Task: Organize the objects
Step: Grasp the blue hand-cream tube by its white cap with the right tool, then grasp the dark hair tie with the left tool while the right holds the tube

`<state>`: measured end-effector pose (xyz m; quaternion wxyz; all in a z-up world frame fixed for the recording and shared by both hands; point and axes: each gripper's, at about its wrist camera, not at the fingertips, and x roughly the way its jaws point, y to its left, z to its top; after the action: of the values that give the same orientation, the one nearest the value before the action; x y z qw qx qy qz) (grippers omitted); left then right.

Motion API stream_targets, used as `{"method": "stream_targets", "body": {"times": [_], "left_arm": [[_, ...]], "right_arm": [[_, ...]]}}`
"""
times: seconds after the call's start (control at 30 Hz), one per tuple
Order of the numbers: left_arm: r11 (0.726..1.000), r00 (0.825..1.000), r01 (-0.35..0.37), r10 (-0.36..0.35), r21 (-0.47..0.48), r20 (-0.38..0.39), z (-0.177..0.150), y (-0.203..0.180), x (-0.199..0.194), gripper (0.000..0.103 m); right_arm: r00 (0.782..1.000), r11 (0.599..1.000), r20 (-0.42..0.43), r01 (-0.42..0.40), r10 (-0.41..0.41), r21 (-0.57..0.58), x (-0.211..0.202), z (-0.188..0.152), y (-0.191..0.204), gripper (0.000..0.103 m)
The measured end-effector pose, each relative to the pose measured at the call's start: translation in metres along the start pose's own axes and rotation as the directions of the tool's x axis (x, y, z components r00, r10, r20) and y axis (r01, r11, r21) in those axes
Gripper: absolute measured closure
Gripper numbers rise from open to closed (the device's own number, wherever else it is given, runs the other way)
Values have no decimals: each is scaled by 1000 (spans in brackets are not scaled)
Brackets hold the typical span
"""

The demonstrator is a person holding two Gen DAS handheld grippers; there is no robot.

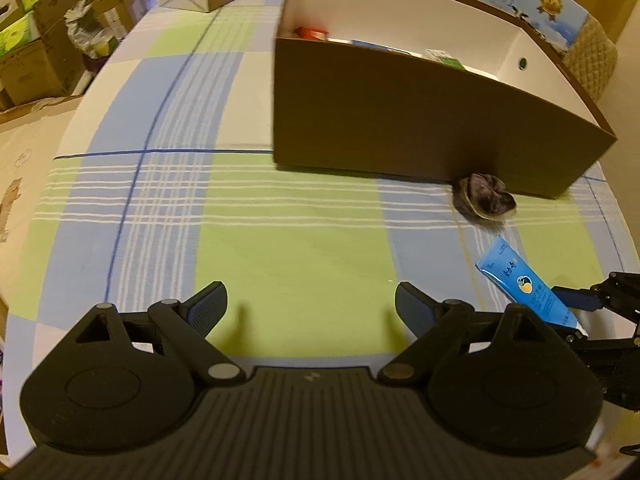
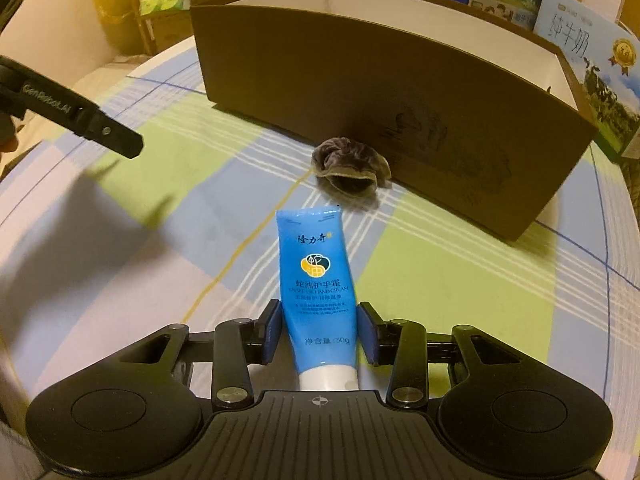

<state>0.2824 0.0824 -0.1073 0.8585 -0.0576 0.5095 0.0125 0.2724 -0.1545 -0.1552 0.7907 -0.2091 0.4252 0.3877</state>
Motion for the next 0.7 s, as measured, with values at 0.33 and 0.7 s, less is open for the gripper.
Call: {"method": "stream_targets", "body": {"times": [0.33,0.7], "left_arm": [[985,989,123,-132,123,65,-28,-49,20,15],[933,972,199,-228,299,65,9,-124,58,23]], "right_arm": [[992,975,-30,124,-121,185,-29,-33,-36,66],[965,874,-74,258,-250,411,-46,-44,-83,66]]}}
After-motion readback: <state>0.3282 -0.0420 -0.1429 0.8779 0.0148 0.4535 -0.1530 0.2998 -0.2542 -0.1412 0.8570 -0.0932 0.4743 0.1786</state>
